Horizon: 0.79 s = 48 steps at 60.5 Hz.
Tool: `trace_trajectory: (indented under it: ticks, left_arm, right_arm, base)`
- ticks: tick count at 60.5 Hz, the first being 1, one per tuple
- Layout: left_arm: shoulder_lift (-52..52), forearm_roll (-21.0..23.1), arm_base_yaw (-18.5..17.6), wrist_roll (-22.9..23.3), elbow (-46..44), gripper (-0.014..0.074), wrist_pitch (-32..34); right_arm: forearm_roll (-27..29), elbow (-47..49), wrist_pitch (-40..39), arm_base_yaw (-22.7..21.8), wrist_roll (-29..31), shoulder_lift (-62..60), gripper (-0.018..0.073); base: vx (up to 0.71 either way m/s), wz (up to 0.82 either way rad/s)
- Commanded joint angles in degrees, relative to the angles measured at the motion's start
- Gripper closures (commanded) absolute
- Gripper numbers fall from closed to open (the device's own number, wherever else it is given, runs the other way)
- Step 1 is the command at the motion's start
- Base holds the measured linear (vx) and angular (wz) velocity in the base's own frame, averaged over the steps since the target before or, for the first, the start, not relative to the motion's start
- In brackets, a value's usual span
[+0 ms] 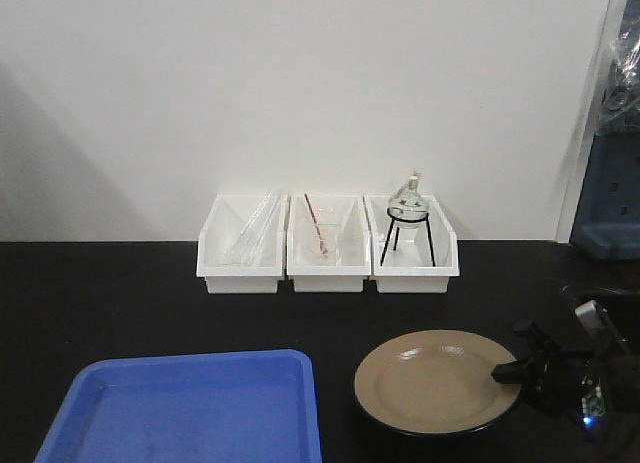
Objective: Place disk in tray to left cabinet
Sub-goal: 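Close the right gripper on the plate rim and lift it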
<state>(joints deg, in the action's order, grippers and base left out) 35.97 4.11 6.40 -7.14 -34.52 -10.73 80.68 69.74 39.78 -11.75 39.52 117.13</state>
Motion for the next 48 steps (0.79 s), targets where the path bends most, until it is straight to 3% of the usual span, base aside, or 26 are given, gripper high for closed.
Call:
trace_trajectory:
  ticks: [1, 23, 41, 48]
  left_arm:
    - [0.07, 0.28, -0.45, 0.16, -1.98, 0.0160, 5.06]
    - [0.07, 0.28, -0.45, 0.16, -1.98, 0.0160, 5.06]
    - [0.07, 0.28, -0.45, 0.16, -1.98, 0.0160, 5.06]
    - [0.07, 0.28, -0.45, 0.16, -1.98, 0.0160, 5.06]
  right_arm:
    - [4.72, 1.41, 3.71, -0.17, 2.33, -2.82, 0.0564]
    - [16.54, 1.41, 8.68, -0.17, 9.66, -2.82, 0.0564]
    - [20.66, 1.48, 11.29, 0.62, 10.45, -3.46, 0.0564]
    - [20.60, 2.22, 9.90, 3.83, 10.67, -4.56, 0.0564]
  base:
    - [0.00, 0.00]
    - [0.00, 0.00]
    - [0.00, 0.00]
    - [0.00, 0.00]
